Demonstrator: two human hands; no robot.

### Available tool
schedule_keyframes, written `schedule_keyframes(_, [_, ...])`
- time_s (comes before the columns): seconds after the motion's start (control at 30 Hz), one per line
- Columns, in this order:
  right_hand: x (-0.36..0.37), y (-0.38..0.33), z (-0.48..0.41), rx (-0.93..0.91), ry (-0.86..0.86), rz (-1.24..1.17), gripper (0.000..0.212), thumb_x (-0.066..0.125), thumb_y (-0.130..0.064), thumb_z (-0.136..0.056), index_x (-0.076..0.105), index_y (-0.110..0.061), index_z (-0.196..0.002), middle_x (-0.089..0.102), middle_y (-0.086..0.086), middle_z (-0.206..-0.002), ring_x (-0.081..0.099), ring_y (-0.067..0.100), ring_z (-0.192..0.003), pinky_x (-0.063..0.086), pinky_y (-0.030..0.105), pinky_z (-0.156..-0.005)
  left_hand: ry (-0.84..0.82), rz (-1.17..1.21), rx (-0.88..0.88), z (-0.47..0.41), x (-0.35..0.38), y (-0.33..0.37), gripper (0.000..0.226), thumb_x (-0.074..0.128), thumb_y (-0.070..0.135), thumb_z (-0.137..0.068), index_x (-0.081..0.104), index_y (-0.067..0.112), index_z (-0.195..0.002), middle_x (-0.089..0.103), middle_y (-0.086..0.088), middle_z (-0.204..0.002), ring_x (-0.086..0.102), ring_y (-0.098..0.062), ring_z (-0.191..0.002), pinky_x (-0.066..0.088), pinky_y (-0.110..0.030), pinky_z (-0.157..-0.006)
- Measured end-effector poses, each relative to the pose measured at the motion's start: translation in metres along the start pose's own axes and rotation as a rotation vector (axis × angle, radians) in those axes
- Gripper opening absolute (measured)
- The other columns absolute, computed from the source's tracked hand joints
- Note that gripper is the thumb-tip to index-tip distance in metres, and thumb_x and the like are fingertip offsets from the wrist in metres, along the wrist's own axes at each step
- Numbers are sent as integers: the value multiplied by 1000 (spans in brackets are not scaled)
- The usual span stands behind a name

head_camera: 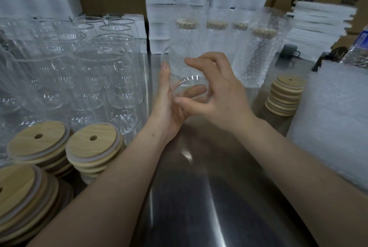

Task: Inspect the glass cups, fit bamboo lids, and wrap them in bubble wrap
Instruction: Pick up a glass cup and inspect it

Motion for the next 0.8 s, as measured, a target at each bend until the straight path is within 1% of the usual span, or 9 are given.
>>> schedule_keyframes(0.1, [-1,7,0,69,35,-85,58,69,-57,-76,63,-27,-125,45,-8,-119,49,-6,-83,41,19,-66,12,-47,-4,1,4,-1,74,27,79,-88,79,27,-81,54,-35,-130,58,-41,-112,39,-51,-99])
schedule_keyframes(0.17, [-1,11,-1,114,46,-208,46,70,-47,-81,65,-29,-123,46,-8,-116,50,-9,-71,38,16,-65,42,-43,2,0,2,-2,77,27,80,-87,79,23,-76,62,-33,-120,59,-40,-107,43,-49,-97])
schedule_keyframes(0.27, [0,11,-5,143,31,-406,35,66,-32,-87,61,-31,-121,47,1,-114,50,-9,-70,38,10,-67,26,-11,11,0,2,1,76,26,77,-90,74,18,-91,73,-13,-94,67,-24,-79,48,-28,-62])
schedule_keyframes(0.37, [5,14,-8,193,-77,-537,36,61,-19,-95,53,-28,-129,44,6,-118,43,-2,-67,42,8,-69,19,8,-2,1,1,3,86,24,77,-91,60,8,-128,73,-16,-104,71,-21,-72,48,-20,-48])
schedule_keyframes(0.4, [7,15,-8,212,-121,-575,39,59,-16,-97,50,-27,-133,43,4,-120,45,2,-67,45,8,-66,27,21,-3,2,0,4,88,25,77,-91,57,7,-133,73,-18,-107,72,-21,-71,49,-20,-47])
schedule_keyframes(0.5, [13,20,-7,250,-226,-688,47,53,-8,-98,39,-22,-141,41,1,-127,62,-7,-77,49,9,-69,60,90,-22,4,-3,2,90,30,77,-90,51,5,-138,72,-20,-108,73,-22,-70,50,-19,-46])
schedule_keyframes(0.53, [14,22,-7,264,-253,-724,49,53,-8,-97,38,-21,-142,40,1,-131,65,-5,-80,51,11,-71,68,116,-32,4,-4,2,90,30,77,-89,51,4,-137,72,-19,-108,74,-23,-72,52,-20,-47])
schedule_keyframes(0.67, [18,27,-7,279,-337,-827,61,61,-14,-84,40,-22,-141,41,0,-142,65,21,-89,56,24,-75,63,197,-61,6,-1,1,93,29,78,-88,51,1,-134,70,-22,-113,74,-30,-86,59,-22,-61])
schedule_keyframes(0.8, [20,32,-6,270,-396,-788,70,76,-9,-77,46,-25,-139,38,2,-152,56,33,-92,56,34,-87,73,294,-58,6,0,-1,96,30,77,-89,47,-6,-135,70,-26,-110,74,-29,-88,61,-29,-66])
Point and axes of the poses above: each hand's wrist, its own z-axis away from the middle knuckle, its own x-axis out of the palm, y = z × x, the point moved 9 cm from there along -z, towards the middle knuckle
